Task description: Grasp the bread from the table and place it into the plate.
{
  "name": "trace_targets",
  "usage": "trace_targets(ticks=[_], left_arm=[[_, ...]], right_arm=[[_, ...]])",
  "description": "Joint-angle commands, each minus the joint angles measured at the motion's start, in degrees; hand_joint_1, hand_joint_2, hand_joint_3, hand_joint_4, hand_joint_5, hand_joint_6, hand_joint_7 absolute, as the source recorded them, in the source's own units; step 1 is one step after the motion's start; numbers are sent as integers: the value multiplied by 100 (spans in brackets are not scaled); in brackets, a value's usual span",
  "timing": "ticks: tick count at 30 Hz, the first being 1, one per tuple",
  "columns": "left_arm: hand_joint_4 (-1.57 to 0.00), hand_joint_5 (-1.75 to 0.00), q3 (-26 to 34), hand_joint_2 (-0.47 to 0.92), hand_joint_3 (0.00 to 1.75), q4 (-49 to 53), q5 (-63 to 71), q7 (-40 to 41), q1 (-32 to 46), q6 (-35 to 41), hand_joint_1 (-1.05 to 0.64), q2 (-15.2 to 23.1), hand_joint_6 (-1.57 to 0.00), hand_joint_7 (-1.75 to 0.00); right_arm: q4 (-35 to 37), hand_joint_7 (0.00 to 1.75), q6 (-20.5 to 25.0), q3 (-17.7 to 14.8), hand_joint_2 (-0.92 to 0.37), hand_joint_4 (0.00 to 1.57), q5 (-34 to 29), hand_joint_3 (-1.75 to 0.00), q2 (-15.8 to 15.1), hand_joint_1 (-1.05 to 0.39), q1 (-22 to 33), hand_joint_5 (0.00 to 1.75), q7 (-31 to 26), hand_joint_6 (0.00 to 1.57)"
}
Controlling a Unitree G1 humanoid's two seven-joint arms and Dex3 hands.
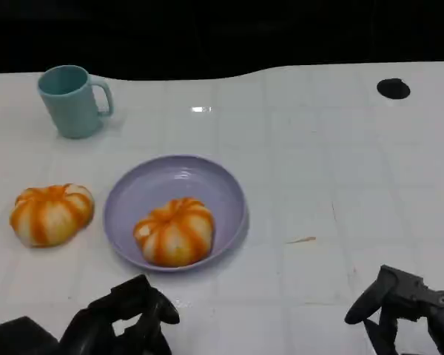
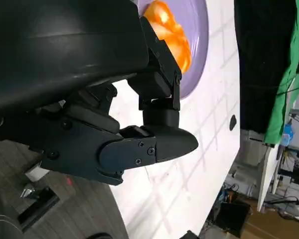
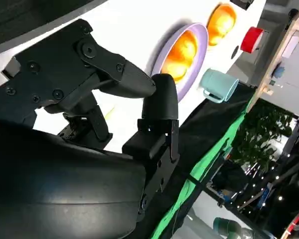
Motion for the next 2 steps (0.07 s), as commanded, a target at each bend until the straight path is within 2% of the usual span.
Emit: trace_targets(ticks=[1, 2], left_arm=[[-79, -175, 39, 92, 55, 73, -5, -95, -49, -125, -70, 76, -66, -151], [-79, -175, 39, 92, 56, 80, 3, -95, -53, -137, -70, 74, -66, -151]], right_arm=[[41, 148, -107, -55, -54, 88, 11, -107, -1, -24, -42, 175, -30, 72], [57, 148, -124, -56, -54, 88, 7, -107, -1, -23, -50, 175, -31, 73]])
